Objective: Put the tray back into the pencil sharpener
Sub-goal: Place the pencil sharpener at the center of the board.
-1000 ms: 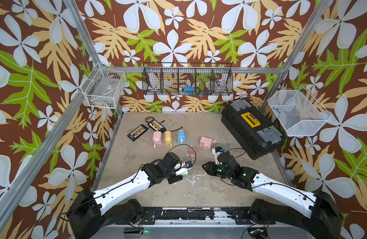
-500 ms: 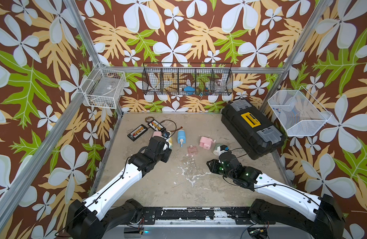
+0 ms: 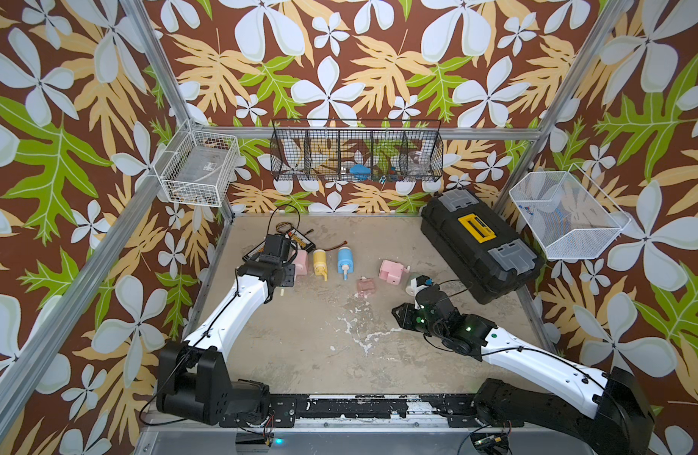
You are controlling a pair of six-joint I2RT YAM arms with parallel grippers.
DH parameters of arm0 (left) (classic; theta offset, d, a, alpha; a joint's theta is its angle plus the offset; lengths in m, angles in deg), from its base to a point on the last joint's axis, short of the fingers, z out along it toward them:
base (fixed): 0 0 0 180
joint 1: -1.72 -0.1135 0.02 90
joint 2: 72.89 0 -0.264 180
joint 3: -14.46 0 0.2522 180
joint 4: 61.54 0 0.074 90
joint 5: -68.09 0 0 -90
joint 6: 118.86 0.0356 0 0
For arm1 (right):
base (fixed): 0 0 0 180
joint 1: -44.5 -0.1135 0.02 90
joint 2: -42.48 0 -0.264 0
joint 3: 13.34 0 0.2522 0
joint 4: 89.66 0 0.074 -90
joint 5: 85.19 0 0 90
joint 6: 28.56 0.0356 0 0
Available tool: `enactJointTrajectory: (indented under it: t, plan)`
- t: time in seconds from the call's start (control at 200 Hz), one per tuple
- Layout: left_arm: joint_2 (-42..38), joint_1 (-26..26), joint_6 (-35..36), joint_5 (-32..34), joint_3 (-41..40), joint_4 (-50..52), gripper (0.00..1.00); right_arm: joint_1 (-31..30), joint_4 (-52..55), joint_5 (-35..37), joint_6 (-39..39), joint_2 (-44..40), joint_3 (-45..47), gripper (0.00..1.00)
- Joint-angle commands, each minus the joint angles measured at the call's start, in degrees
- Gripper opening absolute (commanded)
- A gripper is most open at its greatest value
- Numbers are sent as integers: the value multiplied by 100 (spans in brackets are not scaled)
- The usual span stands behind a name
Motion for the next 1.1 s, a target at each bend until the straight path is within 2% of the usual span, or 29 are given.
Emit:
enactJointTrajectory:
  t: [0.0, 0.12, 0.425, 0.781, 1.001, 1.096]
  plan:
    - [349, -195, 189, -225, 277, -31, 0, 39, 86, -85, -145, 30, -51, 28]
    - [934, -403, 311, -515, 776, 30, 0, 101, 157, -152, -210, 73, -126, 28]
    - [2097, -681, 364, -270, 1665, 152, 2, 221, 162, -328, -309, 264, -199, 28]
    - [2770, -807, 212, -829, 2115, 110, 8, 364, 201, -539, -531, 580, -501, 28]
    - [3027, -807, 192, -720, 2193, 83, 9, 415, 213, -544, -553, 632, -535, 27]
    - [3107, -807, 175, -691, 2189, 48, 16, 417, 188, -552, -535, 642, -520, 27]
